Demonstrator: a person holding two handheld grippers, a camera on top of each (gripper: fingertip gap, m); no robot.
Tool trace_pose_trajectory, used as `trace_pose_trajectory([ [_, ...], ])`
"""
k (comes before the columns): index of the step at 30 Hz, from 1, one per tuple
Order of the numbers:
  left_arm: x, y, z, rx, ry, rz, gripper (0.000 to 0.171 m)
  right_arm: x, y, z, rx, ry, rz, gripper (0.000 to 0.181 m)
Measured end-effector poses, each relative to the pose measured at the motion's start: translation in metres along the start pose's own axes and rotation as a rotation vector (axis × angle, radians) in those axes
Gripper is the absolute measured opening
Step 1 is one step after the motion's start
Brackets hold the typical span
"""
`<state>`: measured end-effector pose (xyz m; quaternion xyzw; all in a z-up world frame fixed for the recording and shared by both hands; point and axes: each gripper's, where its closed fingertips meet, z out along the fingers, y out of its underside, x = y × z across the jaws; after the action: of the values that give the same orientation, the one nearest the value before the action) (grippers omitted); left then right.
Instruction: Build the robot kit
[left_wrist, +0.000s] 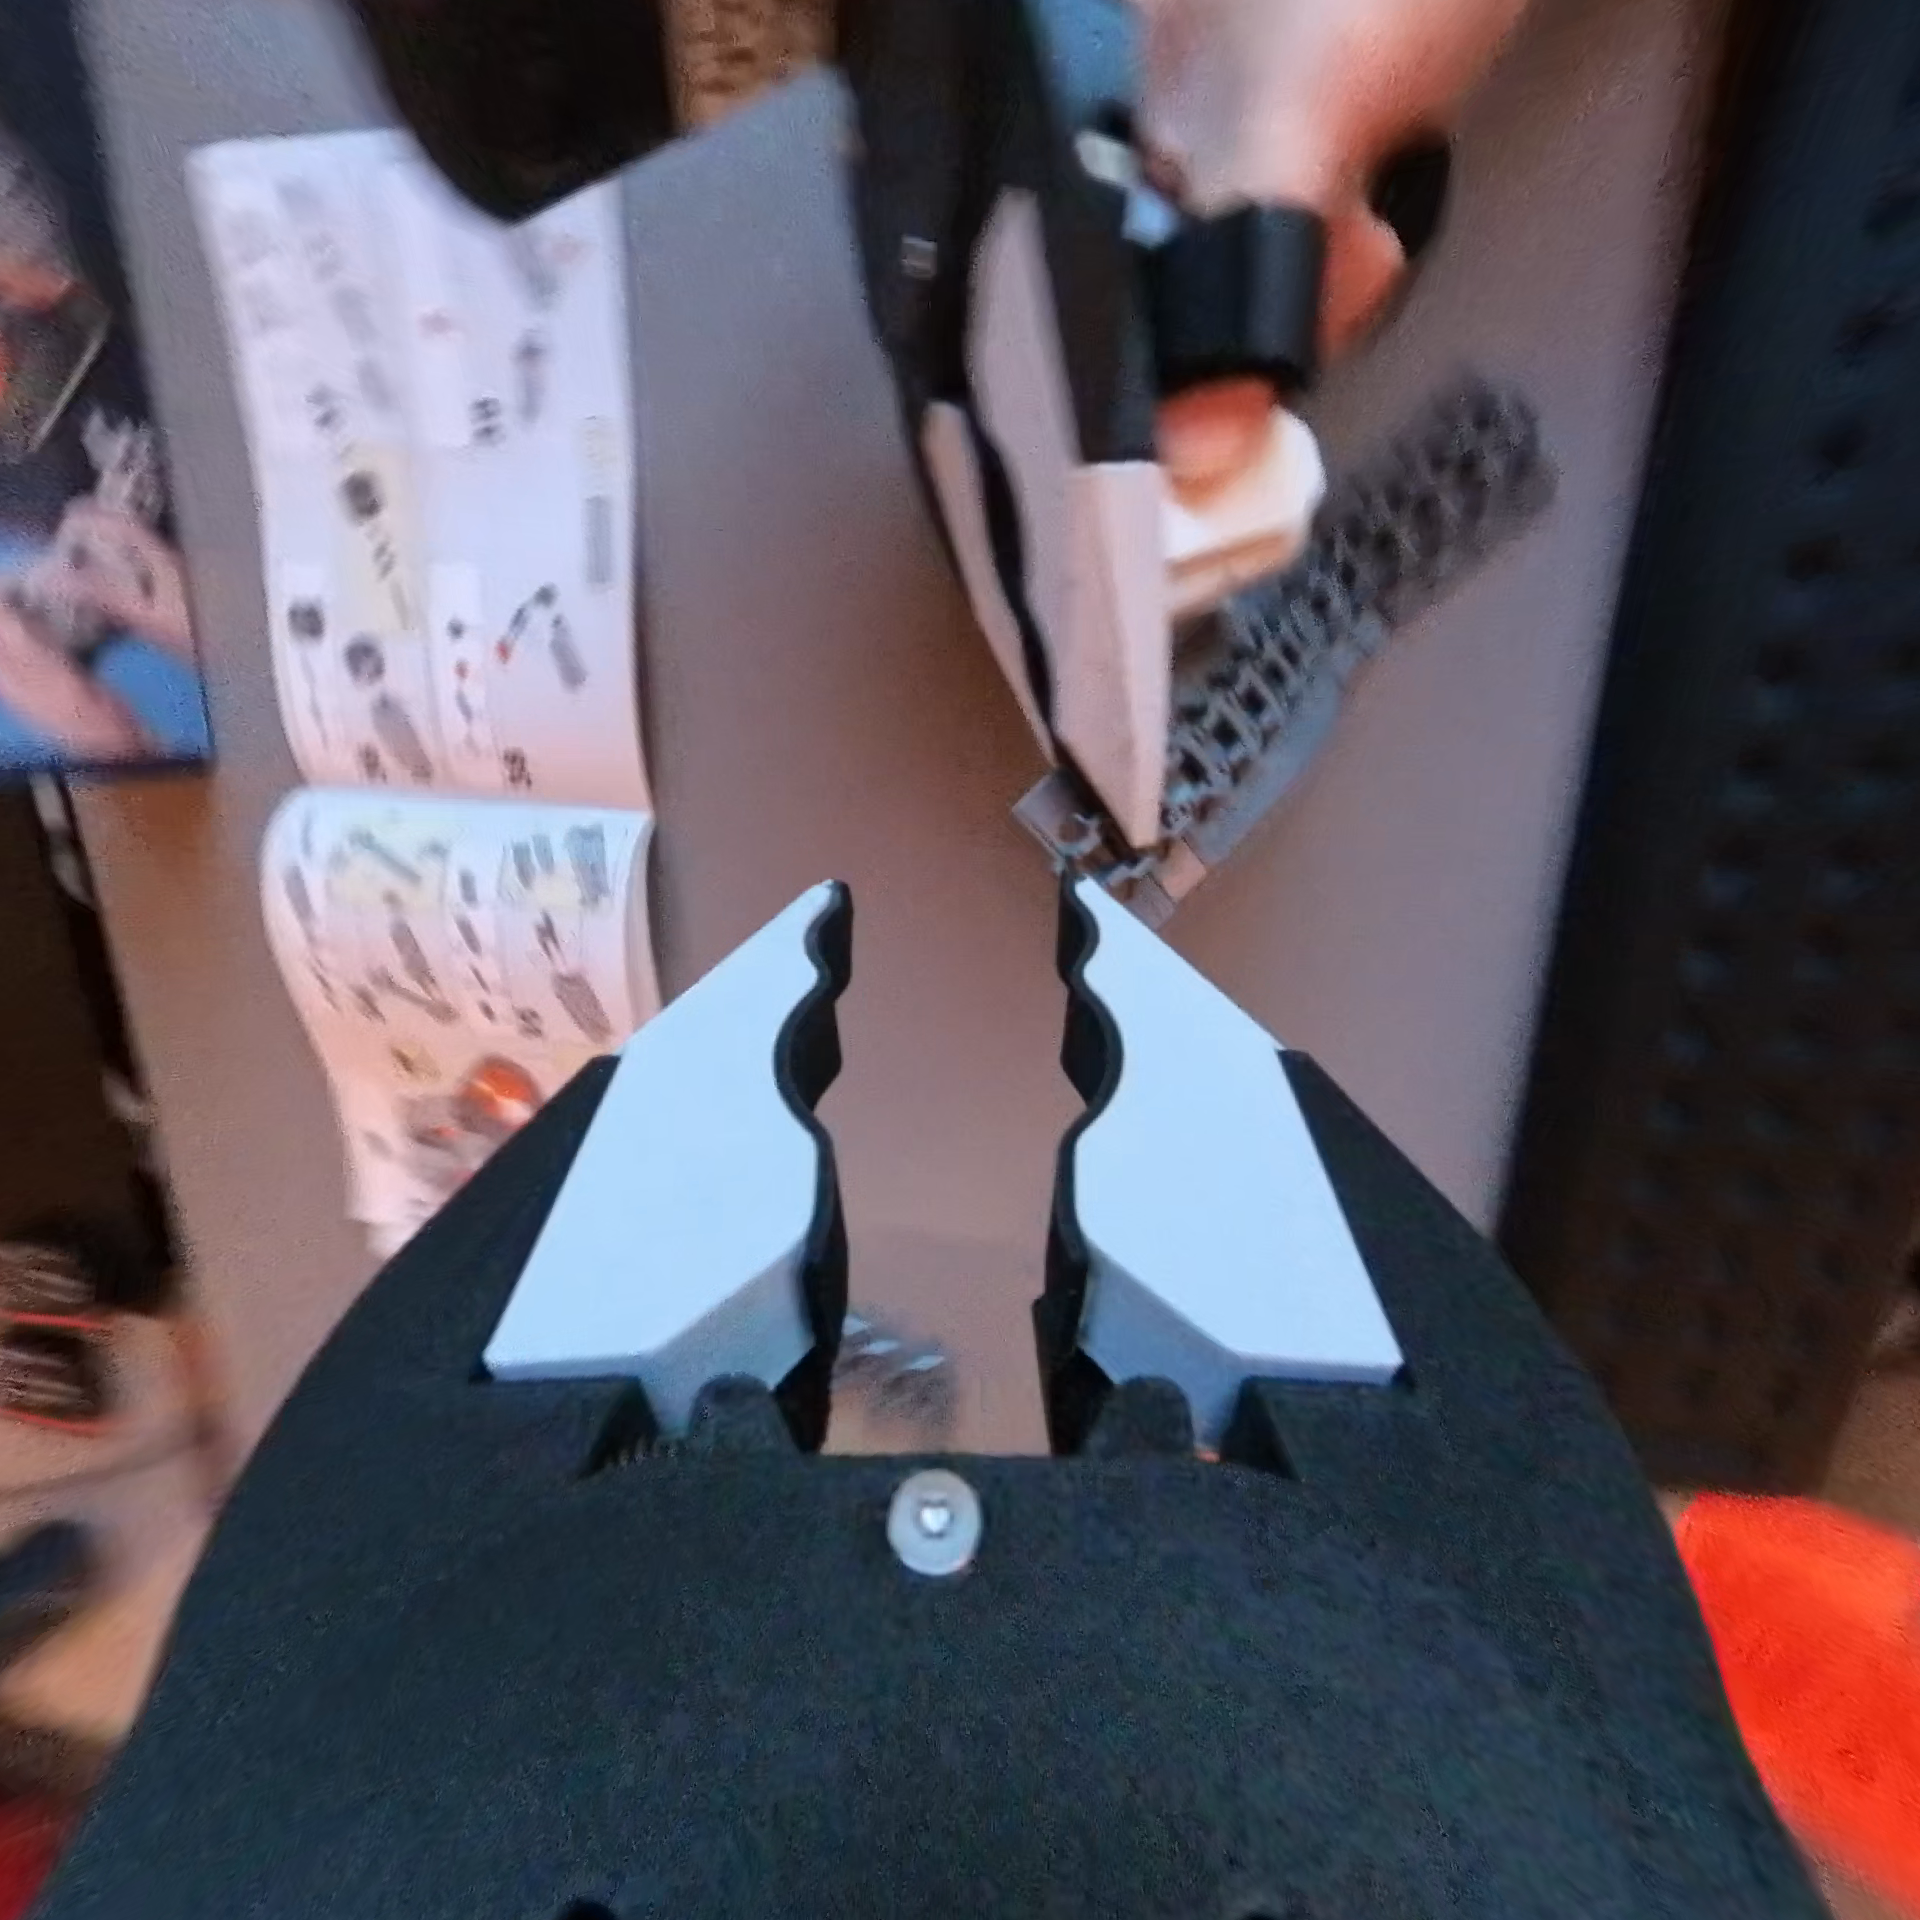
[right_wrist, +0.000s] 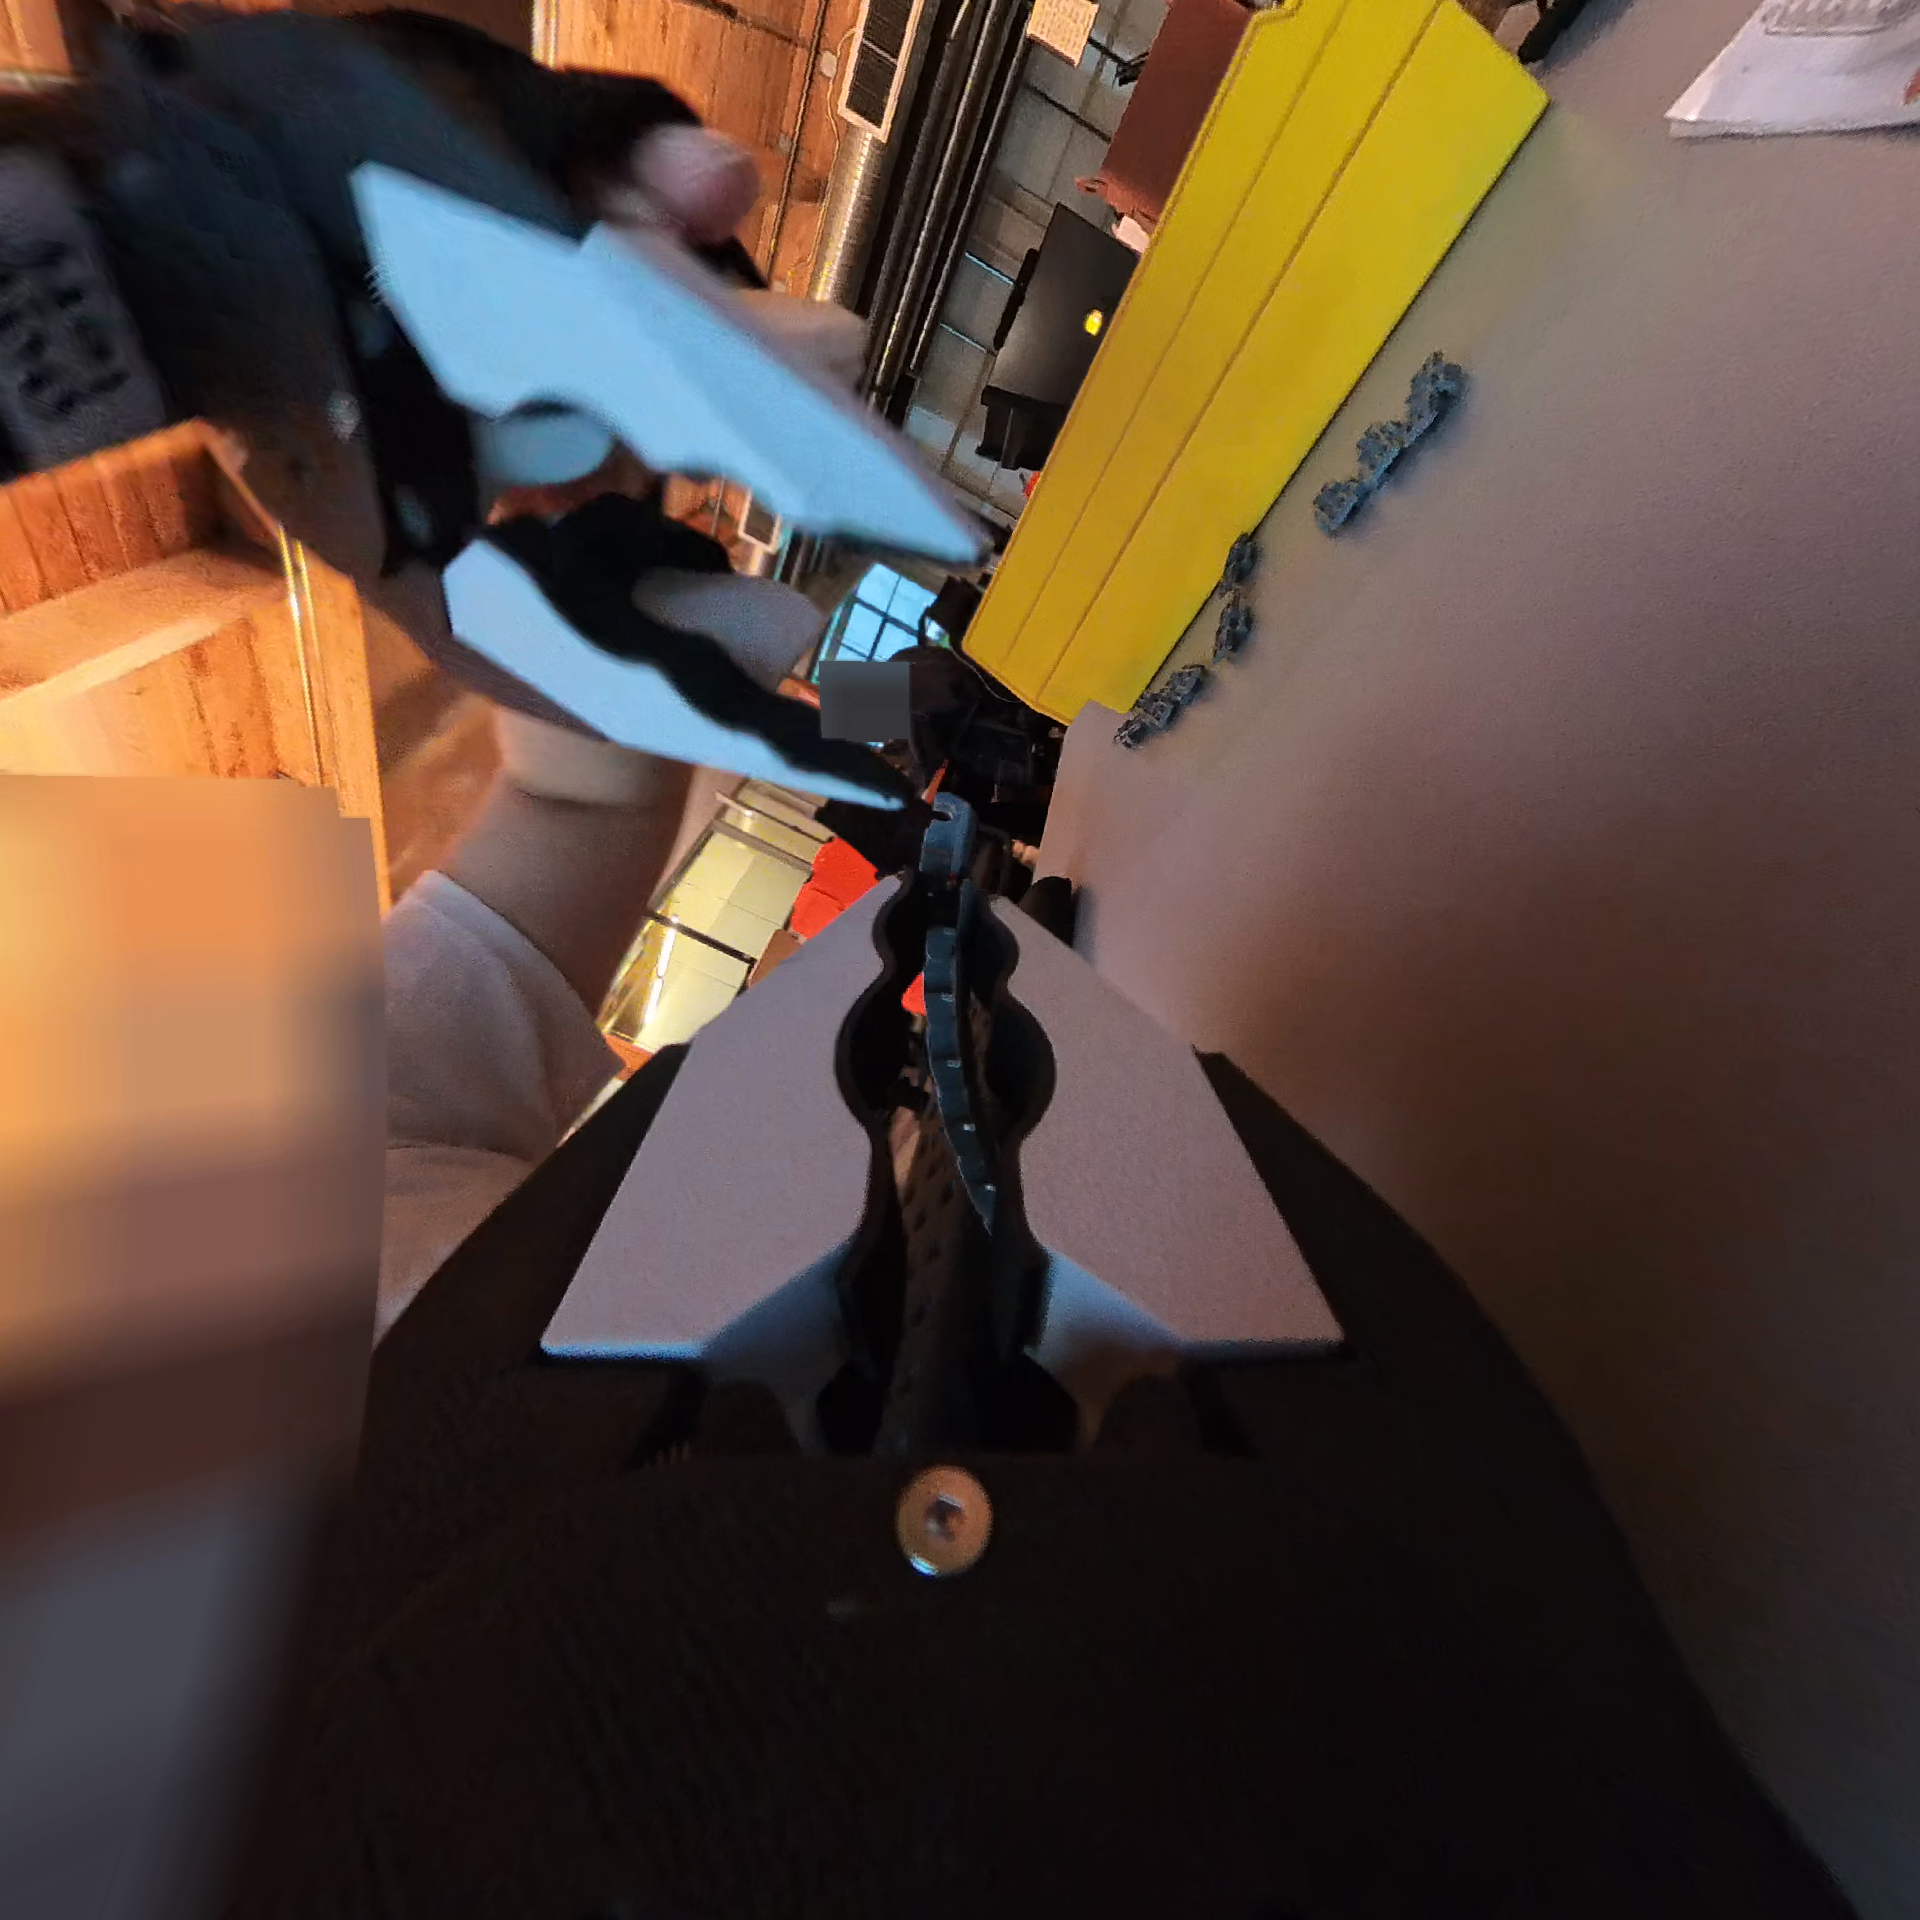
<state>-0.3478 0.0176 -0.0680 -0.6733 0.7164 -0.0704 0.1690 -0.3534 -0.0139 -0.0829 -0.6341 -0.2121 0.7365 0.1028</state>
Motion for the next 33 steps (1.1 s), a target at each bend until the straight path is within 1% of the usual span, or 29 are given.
trace_pose_trajectory([
  [1,-0.005,0.001,-0.004,0.103,-0.018,-0.164,0.036,-0.001,-0.001,0.0,0.003,0.0,-0.022,0.005],
  [2,-0.005,0.0,-0.009,0.231,-0.005,-0.333,0.035,-0.002,-0.002,0.0,0.011,0.001,-0.052,0.005],
  [4,0.003,-0.009,-0.023,0.554,0.093,-0.649,0.032,-0.006,-0.006,-0.001,0.031,-0.004,-0.118,0.005],
  [5,0.006,-0.012,-0.03,0.711,0.137,-0.772,0.032,-0.008,-0.007,-0.002,0.035,-0.014,-0.144,0.005],
  [6,0.009,-0.012,-0.034,0.848,0.151,-0.855,0.032,-0.01,-0.009,-0.002,0.043,-0.025,-0.168,0.005],
  [7,0.008,-0.008,-0.034,0.943,0.124,-0.924,0.032,-0.013,-0.01,-0.002,0.051,-0.039,-0.193,0.005],
  [8,0.007,-0.002,-0.031,1.014,0.085,-0.983,0.033,-0.013,-0.009,-0.002,0.051,-0.036,-0.209,0.005],
  [9,0.011,-0.002,-0.029,1.076,0.091,-1.01,0.033,-0.014,-0.009,-0.001,0.047,-0.04,-0.223,0.005],
  [10,0.016,-0.004,-0.026,1.126,0.128,-1.028,0.03,-0.016,-0.008,-0.001,0.046,-0.043,-0.238,0.006],
  [11,0.019,-0.005,-0.024,1.158,0.159,-1.047,0.027,-0.016,-0.007,-0.001,0.047,-0.039,-0.252,0.006],
  [12,0.022,-0.006,-0.019,1.165,0.182,-1.053,0.025,-0.017,-0.007,-0.001,0.047,-0.041,-0.265,0.006],
  [14,0.025,-0.004,-0.008,1.133,0.182,-1.044,0.021,-0.018,-0.006,0.0,0.046,-0.041,-0.277,0.006],
  [15,0.025,-0.004,-0.009,1.144,0.176,-1.029,0.019,-0.018,-0.006,0.0,0.044,-0.041,-0.278,0.006],
  [17,0.027,-0.006,-0.013,1.176,0.183,-1.0,0.009,-0.018,-0.006,0.0,0.044,-0.045,-0.282,0.006],
  [19,0.029,-0.008,-0.011,1.163,0.182,-0.967,0.009,-0.018,-0.006,0.0,0.043,-0.046,-0.287,0.006],
  [20,0.03,-0.008,-0.008,1.15,0.18,-0.958,0.013,-0.017,-0.006,0.001,0.04,-0.043,-0.288,0.006],
  [21,0.031,-0.009,-0.007,1.146,0.182,-0.951,0.014,-0.017,-0.005,0.001,0.035,-0.043,-0.289,0.006],
  [23,0.03,-0.009,-0.007,1.151,0.175,-0.937,0.008,-0.017,-0.005,0.002,0.031,-0.041,-0.29,0.006],
  [28,0.027,-0.009,-0.013,1.176,0.109,-0.904,0.006,-0.015,-0.003,0.003,0.019,-0.037,-0.29,0.006],
  [30,0.027,-0.009,-0.012,1.18,0.108,-0.905,0.006,-0.015,-0.003,0.003,0.018,-0.035,-0.29,0.006],
  [33,0.031,-0.011,-0.008,1.155,0.126,-0.892,0.007,-0.014,-0.001,0.004,0.003,-0.035,-0.287,0.006],
])
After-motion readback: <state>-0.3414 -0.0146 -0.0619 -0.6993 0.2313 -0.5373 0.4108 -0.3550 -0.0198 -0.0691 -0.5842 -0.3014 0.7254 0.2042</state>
